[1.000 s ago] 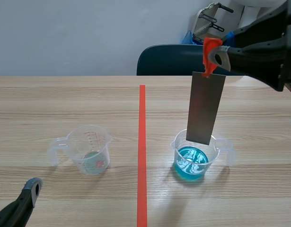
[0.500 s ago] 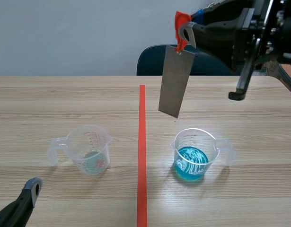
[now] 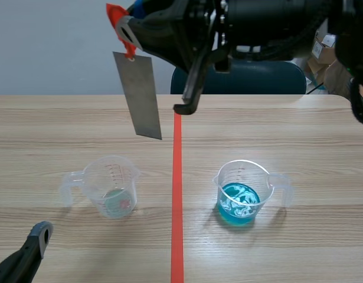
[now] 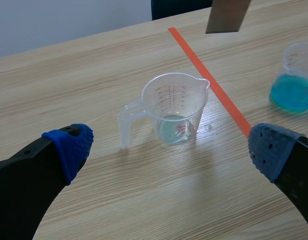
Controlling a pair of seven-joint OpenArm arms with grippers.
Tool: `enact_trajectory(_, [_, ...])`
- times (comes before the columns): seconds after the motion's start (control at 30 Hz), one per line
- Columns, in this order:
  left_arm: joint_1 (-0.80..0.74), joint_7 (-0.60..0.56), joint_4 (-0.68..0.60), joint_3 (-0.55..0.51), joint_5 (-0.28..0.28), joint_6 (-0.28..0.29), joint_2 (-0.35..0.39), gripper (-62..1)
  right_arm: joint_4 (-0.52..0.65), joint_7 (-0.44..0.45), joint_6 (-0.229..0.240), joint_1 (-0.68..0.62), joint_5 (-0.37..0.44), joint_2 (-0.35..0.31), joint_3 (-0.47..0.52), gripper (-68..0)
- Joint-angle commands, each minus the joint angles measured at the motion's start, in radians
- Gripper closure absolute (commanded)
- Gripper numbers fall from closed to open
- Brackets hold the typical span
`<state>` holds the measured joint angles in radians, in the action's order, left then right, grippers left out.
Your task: Do the redox reaction experiment
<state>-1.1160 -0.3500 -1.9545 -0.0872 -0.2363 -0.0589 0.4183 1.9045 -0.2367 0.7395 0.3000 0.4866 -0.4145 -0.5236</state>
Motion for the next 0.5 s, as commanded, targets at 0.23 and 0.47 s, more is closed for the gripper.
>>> enact_trajectory(0.23, [0.003,-0.02,-0.019,0.005,-0.006,0.0,-0.005,-62.3,-0.024,-0.062,0.006,0.092,0.014,0.105,-0.129,-0.7])
enact_trajectory(0.47, [0.003,-0.02,-0.019,0.005,-0.006,0.0,-0.005,-62.3,-0.087,-0.104,0.006,0.145,0.014,0.176,-0.187,-0.7])
